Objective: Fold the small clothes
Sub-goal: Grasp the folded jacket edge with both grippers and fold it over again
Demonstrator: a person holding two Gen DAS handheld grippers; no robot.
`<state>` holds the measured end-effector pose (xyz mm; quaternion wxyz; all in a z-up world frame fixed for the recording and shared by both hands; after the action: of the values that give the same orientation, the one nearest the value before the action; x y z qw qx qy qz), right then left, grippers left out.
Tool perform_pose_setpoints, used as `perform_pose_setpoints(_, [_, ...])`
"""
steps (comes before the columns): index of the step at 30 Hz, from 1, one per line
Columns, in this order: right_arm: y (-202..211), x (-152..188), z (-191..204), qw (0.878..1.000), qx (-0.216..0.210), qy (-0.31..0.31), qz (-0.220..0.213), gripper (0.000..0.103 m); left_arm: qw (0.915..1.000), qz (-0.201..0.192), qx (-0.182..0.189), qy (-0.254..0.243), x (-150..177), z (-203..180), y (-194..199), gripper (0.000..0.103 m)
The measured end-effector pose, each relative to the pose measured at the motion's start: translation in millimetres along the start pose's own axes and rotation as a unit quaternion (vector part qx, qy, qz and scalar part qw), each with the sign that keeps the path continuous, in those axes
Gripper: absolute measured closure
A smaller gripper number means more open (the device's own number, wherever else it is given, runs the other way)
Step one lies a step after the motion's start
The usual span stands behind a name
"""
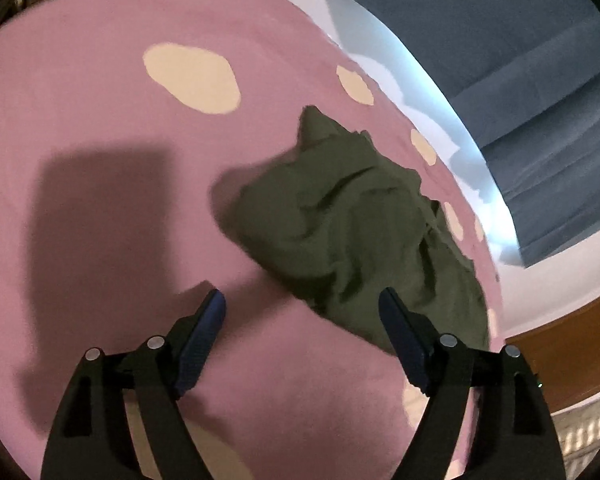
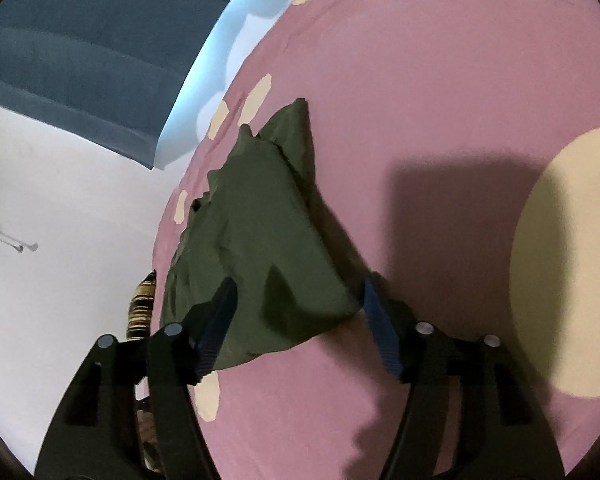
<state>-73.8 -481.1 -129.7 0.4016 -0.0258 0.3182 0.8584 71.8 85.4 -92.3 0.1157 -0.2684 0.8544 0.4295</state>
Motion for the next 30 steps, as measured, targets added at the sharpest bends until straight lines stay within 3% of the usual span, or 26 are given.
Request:
perform_pose_setpoints(7, [1, 9, 2, 0.999, -0.01, -0.032, -0.009, 0.033, 0.9998, -0.009, -0.001, -0.018, -10, -27, -21, 0.025])
perform_pose_setpoints(12, [4, 23, 2, 0.999, -0.01, -0.052, -0.001, 0.033, 0.9996, 0.004, -0.023, -0.017, -8, -18, -31, 0.024])
perform_pose_setpoints(19, [-22, 24, 14, 0.999, -0.01, -0.047, 0.003, 0.033, 0.9991, 0.002, -0.039, -0.016, -4, -16, -32, 0.024])
perform_pose_setpoints(21, [-31, 17, 18, 0.999, -0.013, -0.048, -0.011, 0.033, 0.998, 0.006, -0.061, -0.017, -6, -17, -36, 0.035])
perform_pose_setpoints(23, [-36, 11, 18, 0.998, -0.006, -0.056, -0.033, 0.035, 0.9954, 0.005, -0.092, -0.025, -10, -16, -40, 0.058])
perform_pose_setpoints(24, [-38, 9, 18, 0.998, 0.006, -0.056, -0.039, 0.049, 0.9937, 0.006, -0.109, -0.026, -11, -14, -41, 0.062])
perform_pose_setpoints(25, [-40, 9, 19, 0.998, 0.016, -0.053, -0.04, 0.075, 0.9931, 0.006, -0.114, -0.026, -11, -13, -41, 0.065])
perform_pose_setpoints(26, [-44, 10, 18, 0.998, 0.021, -0.05, -0.031, 0.083, 0.9928, 0.005, -0.116, -0.028, -11, -13, -40, 0.069])
perform_pose_setpoints(28, [-46, 12, 13, 0.998, 0.016, -0.051, -0.024, 0.091, 0.9923, 0.005, -0.119, -0.034, -9, -12, -37, 0.071])
perform_pose_setpoints(30, [-46, 13, 4, 0.998, 0.002, -0.059, -0.02, 0.093, 0.9921, 0.006, -0.118, -0.041, -8, -10, -36, 0.071])
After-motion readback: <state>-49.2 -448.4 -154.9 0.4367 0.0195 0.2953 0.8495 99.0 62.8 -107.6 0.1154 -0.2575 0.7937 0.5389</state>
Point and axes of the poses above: each gripper's, at about its wrist camera, not at the fingertips, and y roughly against the way its jaws point, z to its left, x to its underside, the point moved 5 cm from there along -y, roughly the way its jaws point, and after that the axes turned 2 degrees about -y, right-handed, at the moved point
